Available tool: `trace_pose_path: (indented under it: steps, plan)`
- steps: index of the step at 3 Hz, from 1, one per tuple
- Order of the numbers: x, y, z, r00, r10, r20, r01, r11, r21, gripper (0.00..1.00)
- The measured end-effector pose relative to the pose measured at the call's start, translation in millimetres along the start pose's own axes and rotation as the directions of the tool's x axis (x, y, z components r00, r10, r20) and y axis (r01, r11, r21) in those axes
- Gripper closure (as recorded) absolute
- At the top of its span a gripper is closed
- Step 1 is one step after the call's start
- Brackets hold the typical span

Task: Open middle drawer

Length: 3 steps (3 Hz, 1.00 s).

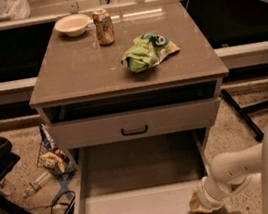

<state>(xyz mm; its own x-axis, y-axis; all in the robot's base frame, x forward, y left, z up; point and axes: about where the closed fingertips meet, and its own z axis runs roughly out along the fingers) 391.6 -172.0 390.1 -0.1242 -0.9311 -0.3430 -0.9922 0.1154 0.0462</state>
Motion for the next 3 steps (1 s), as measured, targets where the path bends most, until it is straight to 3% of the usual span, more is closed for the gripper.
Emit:
trace_pose_path:
  steps: [1,2,3]
  plan:
    - [-1.5,-0.2,-4.3,1.000,0.000,0.000,0.000,1.0000,0.000,0.62]
    - [-1.7,0.8,-3.4,1.000,0.000,0.000,0.000,1.0000,-0.003,0.31]
    - [-1.9,1.3,-2.8,1.000,-0.001,0.000,0.001,1.0000,-0.005,0.08]
